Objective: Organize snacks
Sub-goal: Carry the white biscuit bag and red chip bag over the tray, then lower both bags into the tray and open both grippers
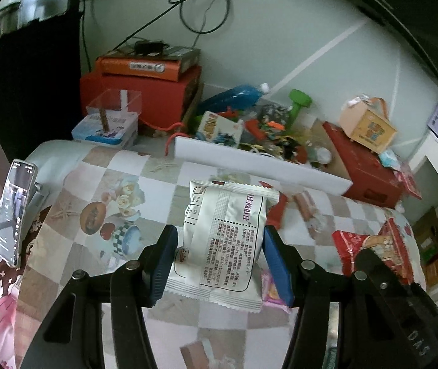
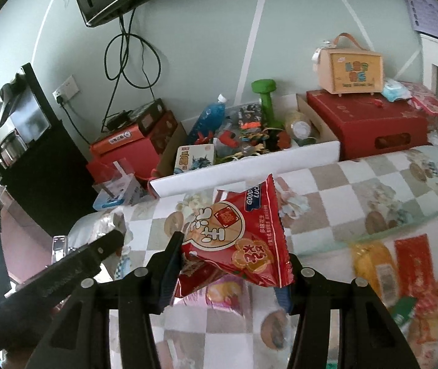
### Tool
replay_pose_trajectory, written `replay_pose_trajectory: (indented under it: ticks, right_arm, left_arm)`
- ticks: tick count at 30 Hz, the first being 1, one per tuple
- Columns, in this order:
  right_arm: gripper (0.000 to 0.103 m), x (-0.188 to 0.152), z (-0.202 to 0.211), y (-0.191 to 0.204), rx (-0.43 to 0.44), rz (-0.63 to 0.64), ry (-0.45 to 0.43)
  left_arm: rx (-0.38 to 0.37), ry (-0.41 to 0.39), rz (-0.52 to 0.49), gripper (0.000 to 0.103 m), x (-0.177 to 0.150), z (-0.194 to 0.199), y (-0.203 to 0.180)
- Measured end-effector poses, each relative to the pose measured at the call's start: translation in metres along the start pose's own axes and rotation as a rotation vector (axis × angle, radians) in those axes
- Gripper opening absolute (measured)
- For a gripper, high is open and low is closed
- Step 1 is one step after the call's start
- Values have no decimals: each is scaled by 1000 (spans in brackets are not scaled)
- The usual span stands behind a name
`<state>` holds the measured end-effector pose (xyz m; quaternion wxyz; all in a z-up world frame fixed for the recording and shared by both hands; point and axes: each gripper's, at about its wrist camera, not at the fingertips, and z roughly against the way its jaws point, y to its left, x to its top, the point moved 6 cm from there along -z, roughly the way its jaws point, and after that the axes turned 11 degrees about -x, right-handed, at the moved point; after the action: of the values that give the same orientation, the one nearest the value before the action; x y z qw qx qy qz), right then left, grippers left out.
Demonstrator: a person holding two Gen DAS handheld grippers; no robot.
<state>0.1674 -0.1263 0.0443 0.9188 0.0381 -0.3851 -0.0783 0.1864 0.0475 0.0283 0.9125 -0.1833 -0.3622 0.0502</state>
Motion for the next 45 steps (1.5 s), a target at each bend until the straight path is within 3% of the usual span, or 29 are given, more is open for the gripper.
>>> replay_pose_trajectory:
  ticks: [13, 25, 31, 37, 45]
  right_arm:
    - [55, -24, 41, -79, -126, -65, 11]
    - [55, -27, 55, -210, -276, -313, 10]
    - [55, -36, 56, -255, -336, -392, 29]
    - [55, -45, 40, -256, -299, -387, 81]
    - [57, -57, 13, -245, -254, -362, 161]
  left_arm:
    - [-81, 63, -152, 58, -38, 16, -84]
    - [-176, 215, -286, 58, -92, -22, -165]
    - [-201, 266, -338, 58, -109, -42, -199]
    - [-218, 301, -376, 58, -121, -59, -222]
    - [-191, 340, -369, 59, -131, -78, -220]
